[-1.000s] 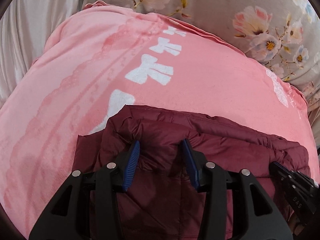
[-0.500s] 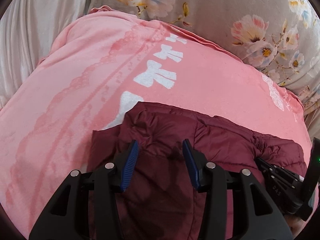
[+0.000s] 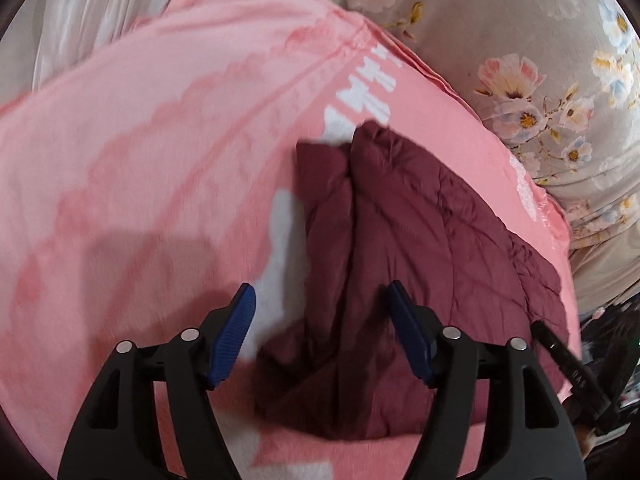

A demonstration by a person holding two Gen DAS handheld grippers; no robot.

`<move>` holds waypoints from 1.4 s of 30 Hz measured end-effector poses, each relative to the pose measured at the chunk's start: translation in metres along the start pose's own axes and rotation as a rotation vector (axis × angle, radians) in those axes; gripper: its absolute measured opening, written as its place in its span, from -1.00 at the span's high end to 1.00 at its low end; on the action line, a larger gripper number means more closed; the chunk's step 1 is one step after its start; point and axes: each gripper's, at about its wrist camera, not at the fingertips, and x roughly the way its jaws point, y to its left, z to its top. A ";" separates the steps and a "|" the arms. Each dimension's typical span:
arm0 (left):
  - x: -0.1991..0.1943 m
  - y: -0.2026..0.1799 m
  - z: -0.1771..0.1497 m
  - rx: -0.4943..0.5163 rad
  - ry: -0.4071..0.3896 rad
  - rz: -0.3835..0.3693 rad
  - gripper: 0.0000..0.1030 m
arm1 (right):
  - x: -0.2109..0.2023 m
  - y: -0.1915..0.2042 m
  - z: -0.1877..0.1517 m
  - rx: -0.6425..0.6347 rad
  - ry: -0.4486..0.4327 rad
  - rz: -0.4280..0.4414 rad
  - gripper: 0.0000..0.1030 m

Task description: Fold large clothes

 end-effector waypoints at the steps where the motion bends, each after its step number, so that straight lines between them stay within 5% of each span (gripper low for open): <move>1: 0.002 0.003 -0.007 -0.023 0.009 -0.020 -0.42 | 0.000 0.001 -0.005 -0.003 0.005 -0.004 0.97; 7: 0.006 -0.016 -0.022 0.021 -0.034 0.022 -0.66 | 0.001 0.001 -0.021 0.016 0.002 -0.022 0.97; 14: 0.012 -0.028 -0.024 0.019 -0.009 0.000 -0.60 | -0.017 -0.001 -0.042 0.041 0.000 -0.021 0.97; 18: 0.010 -0.035 -0.026 0.014 0.004 -0.019 -0.35 | -0.013 -0.005 -0.054 0.053 0.016 -0.019 0.97; 24: -0.017 -0.069 -0.024 0.089 -0.033 -0.060 0.51 | -0.002 -0.011 -0.063 0.067 0.013 -0.015 1.00; 33: -0.083 -0.172 -0.024 0.306 -0.151 -0.267 0.68 | 0.003 -0.019 -0.071 0.079 -0.019 -0.002 1.00; 37: -0.087 -0.233 -0.036 0.425 -0.135 -0.357 0.70 | 0.001 -0.029 -0.075 0.126 -0.022 0.046 1.00; 42: -0.064 -0.294 -0.055 0.527 -0.083 -0.378 0.72 | -0.015 -0.049 -0.084 0.223 -0.050 0.132 1.00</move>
